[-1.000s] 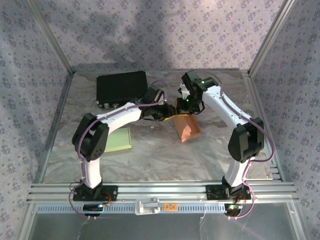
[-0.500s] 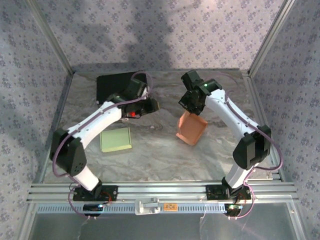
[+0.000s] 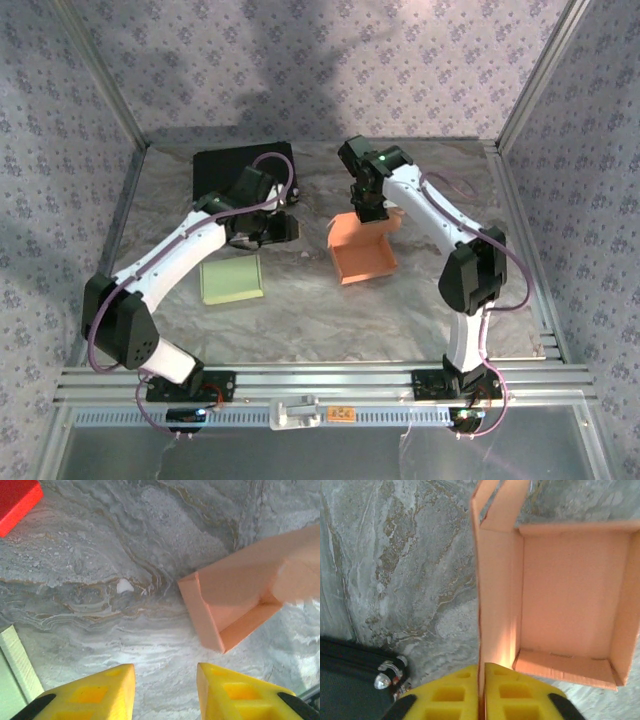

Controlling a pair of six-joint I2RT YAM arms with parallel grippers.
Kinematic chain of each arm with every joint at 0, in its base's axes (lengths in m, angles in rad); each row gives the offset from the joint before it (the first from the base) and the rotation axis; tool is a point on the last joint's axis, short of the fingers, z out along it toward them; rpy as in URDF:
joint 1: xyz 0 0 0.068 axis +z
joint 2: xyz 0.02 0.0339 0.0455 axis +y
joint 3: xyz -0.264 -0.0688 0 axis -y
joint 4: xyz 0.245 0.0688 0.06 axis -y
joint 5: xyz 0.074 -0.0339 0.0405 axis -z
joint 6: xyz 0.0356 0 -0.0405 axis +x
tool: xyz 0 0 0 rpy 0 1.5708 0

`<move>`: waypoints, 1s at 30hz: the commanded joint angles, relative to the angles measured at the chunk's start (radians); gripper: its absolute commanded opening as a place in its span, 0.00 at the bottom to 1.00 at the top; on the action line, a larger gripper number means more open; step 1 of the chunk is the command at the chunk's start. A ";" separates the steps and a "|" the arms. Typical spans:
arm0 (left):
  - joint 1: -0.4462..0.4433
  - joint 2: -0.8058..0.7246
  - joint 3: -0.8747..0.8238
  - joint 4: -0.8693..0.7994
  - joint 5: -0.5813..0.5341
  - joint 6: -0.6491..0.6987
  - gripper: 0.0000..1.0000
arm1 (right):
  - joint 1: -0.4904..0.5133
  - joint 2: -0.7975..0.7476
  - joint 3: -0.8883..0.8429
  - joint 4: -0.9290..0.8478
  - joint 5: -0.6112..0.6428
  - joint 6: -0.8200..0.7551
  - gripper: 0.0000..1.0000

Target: Fold the paper box

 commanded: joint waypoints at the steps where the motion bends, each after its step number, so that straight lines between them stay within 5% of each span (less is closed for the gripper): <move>1: 0.000 -0.036 0.005 -0.081 0.031 0.107 0.38 | 0.004 0.045 0.066 -0.022 0.034 0.052 0.16; 9: -0.004 0.026 0.029 -0.067 0.095 0.173 0.40 | 0.008 -0.037 0.054 -0.009 0.089 -0.205 0.34; 15: -0.031 0.129 0.119 -0.049 0.101 0.174 0.41 | -0.056 -0.205 0.008 0.087 0.144 -0.804 0.48; 21: -0.090 0.235 0.225 -0.056 0.037 0.163 0.42 | -0.211 -0.438 -0.312 0.320 -0.223 -1.612 0.54; 26: -0.129 0.290 0.263 -0.050 -0.020 0.146 0.42 | -0.397 -0.510 -0.560 0.375 -0.421 -1.913 0.53; 30: -0.154 0.327 0.279 -0.047 -0.077 0.133 0.43 | -0.435 -0.543 -0.707 0.527 -0.451 -2.064 0.55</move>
